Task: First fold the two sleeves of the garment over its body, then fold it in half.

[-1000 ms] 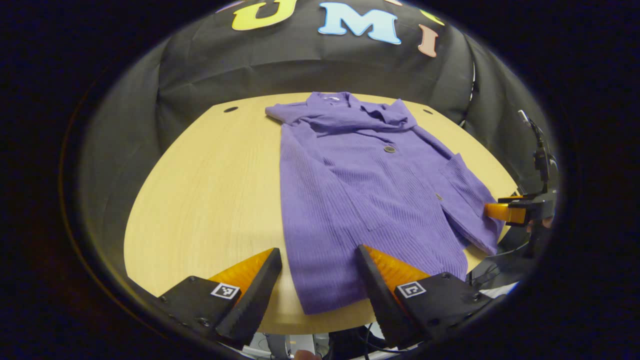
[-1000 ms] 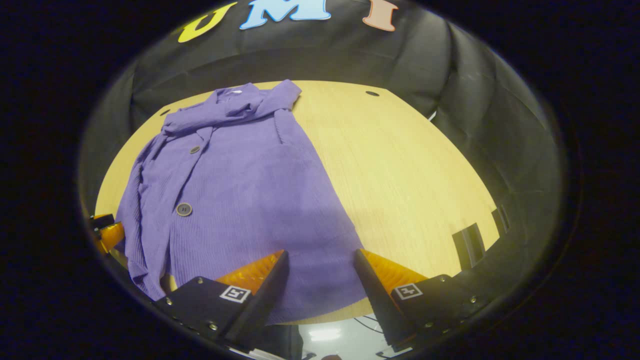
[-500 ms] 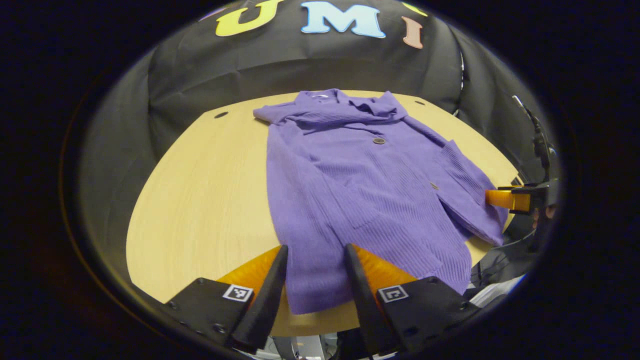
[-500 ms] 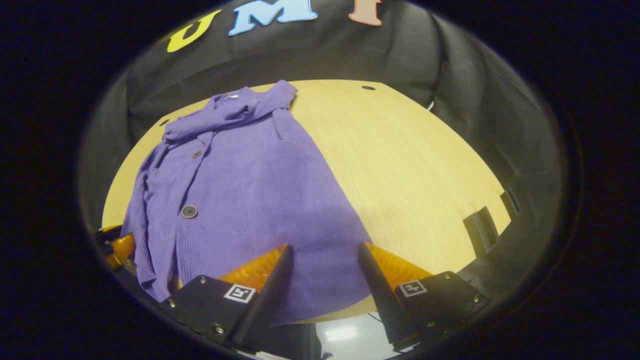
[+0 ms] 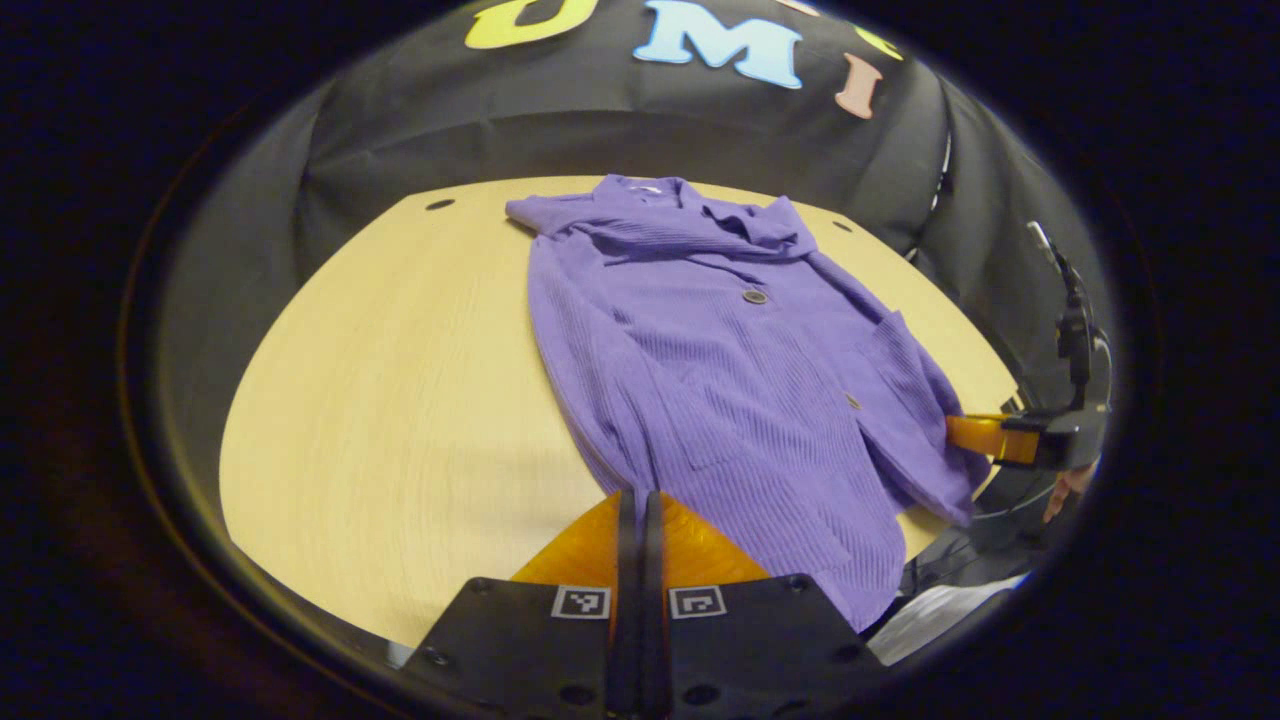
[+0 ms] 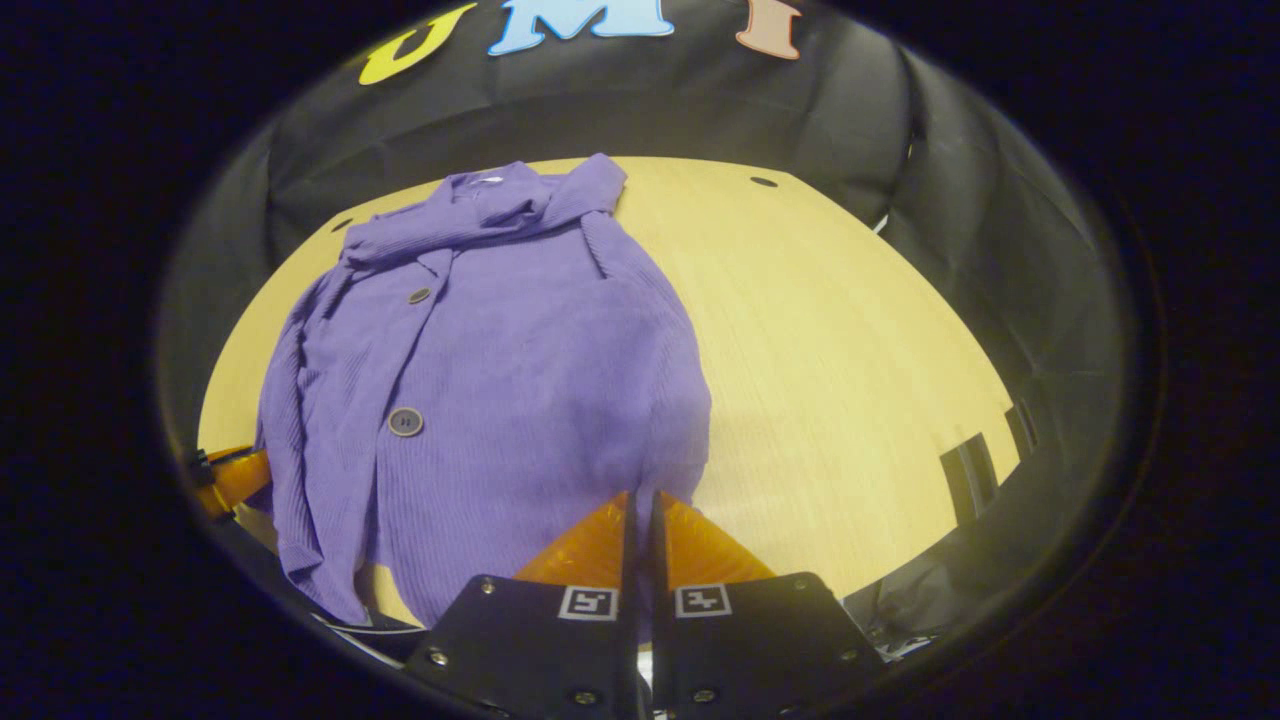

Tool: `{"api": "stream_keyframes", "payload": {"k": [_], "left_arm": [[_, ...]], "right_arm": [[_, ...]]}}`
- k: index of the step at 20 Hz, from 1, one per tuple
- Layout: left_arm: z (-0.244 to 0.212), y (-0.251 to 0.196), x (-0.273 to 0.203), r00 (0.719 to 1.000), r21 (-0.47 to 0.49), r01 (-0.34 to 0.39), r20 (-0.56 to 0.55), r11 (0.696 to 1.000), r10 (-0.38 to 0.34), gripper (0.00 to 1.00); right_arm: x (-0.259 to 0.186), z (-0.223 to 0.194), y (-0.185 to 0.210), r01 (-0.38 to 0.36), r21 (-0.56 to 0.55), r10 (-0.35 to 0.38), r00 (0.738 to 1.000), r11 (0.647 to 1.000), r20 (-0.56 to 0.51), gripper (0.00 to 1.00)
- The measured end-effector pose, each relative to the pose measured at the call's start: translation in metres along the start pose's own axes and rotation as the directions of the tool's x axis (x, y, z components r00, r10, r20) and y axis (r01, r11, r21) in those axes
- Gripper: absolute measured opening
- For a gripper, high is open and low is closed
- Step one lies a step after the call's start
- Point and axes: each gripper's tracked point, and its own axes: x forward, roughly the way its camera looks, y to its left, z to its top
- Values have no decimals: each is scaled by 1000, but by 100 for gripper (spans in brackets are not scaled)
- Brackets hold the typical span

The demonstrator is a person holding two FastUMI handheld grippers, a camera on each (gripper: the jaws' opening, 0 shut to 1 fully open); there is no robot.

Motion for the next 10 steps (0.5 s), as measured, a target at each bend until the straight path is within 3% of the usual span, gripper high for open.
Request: {"api": "stream_keyframes", "payload": {"k": [2, 5, 10], "left_arm": [[4, 0, -2, 999, -55, 33, -9, 998, -34, 7], [21, -9, -16, 995, -42, 94, 43, 995, -92, 7], [71, -34, -49, 968, -57, 217, 141, 975, -207, 7]], "right_arm": [[-10, 3, 5, -39, 56, 38, 999, 998, 6, 7], [-19, 24, 11, -96, 156, 91, 995, 983, 42, 2], [-51, 78, 24, -183, 218, 145, 974, 959, 177, 5]]}}
